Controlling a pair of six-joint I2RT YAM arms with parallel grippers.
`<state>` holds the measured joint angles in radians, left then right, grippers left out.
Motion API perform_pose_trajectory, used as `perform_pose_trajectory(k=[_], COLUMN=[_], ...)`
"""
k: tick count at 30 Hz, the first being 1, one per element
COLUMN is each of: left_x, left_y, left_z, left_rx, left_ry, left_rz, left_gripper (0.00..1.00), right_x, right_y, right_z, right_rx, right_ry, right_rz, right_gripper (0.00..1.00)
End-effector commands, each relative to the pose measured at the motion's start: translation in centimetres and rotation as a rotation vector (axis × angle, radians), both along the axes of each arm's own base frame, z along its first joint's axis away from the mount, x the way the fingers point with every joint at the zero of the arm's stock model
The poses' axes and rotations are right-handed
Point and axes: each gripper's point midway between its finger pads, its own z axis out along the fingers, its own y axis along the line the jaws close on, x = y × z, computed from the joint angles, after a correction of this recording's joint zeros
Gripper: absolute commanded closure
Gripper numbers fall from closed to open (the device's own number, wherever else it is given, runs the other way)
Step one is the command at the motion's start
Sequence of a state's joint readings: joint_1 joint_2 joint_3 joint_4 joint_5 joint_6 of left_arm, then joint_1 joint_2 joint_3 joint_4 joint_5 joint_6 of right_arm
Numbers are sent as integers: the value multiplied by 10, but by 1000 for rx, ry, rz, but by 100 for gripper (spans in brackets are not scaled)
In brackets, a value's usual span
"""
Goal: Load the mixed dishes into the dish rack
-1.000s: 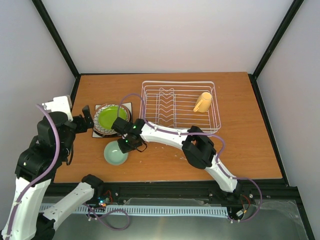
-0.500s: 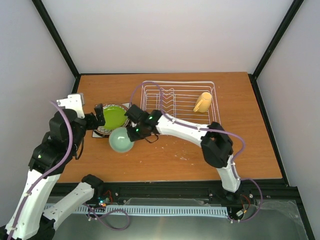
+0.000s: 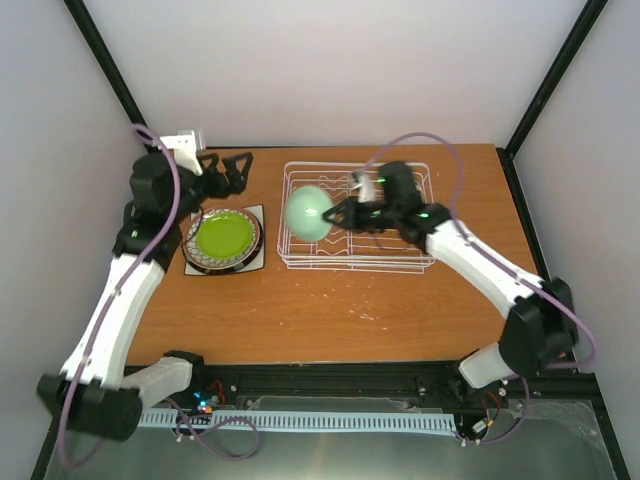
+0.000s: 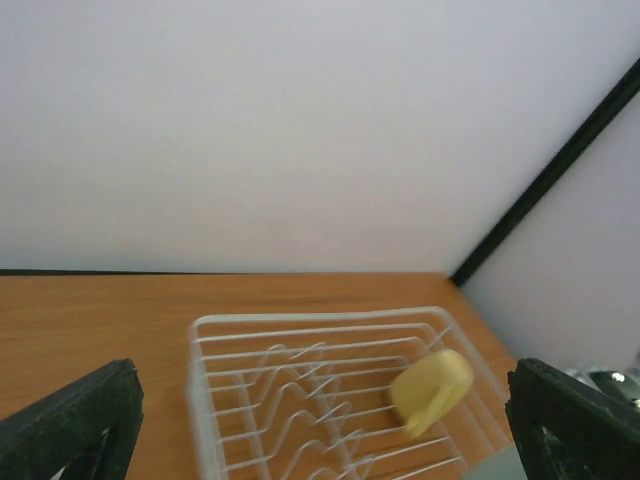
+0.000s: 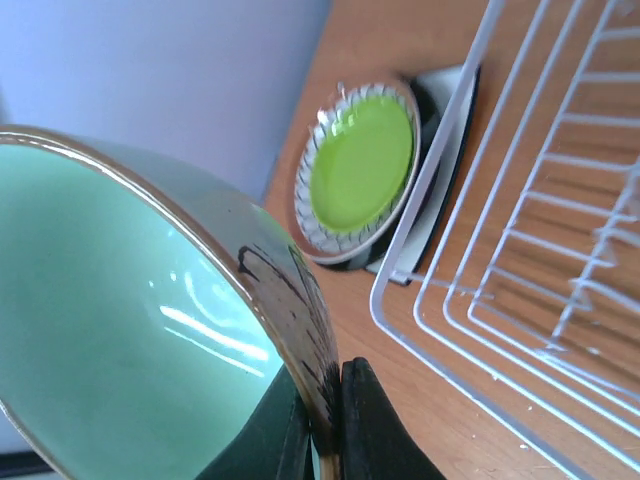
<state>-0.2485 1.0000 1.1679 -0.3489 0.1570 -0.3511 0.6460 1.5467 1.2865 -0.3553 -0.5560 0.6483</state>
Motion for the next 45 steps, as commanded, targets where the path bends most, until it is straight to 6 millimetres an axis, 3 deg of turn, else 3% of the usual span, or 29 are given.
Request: perform_pose_trajectory(k=[1, 6, 8, 14, 20, 29, 45], left_x=[18, 44, 41, 27, 17, 1, -18], left_y=[-36, -56, -66, -115, -119, -126, -154], left_z=[38, 12, 0, -22, -10, -8, 8], left_rx=[-283, -366, -408, -373, -382, -361, -350], left_ry=[-116, -61, -47, 0, -23, -32, -62], left_rz=[-487, -709, -780, -966, -1005, -1059, -1185], left_gripper=[0, 0, 0, 0, 0, 0, 0], right_x=[0, -16, -22, -23, -4, 12, 17], right_y=[-56, -76, -75, -75, -71, -67, -60], right_z=[74, 99, 113, 122, 114, 124, 123], right_rx=[322, 523, 587, 752, 768, 788, 797], right_ry=[-85, -31, -76, 7, 34, 30, 44], right_rz=[57, 215, 297, 405, 379, 380, 387], right_gripper=[97, 97, 97, 97, 97, 97, 97])
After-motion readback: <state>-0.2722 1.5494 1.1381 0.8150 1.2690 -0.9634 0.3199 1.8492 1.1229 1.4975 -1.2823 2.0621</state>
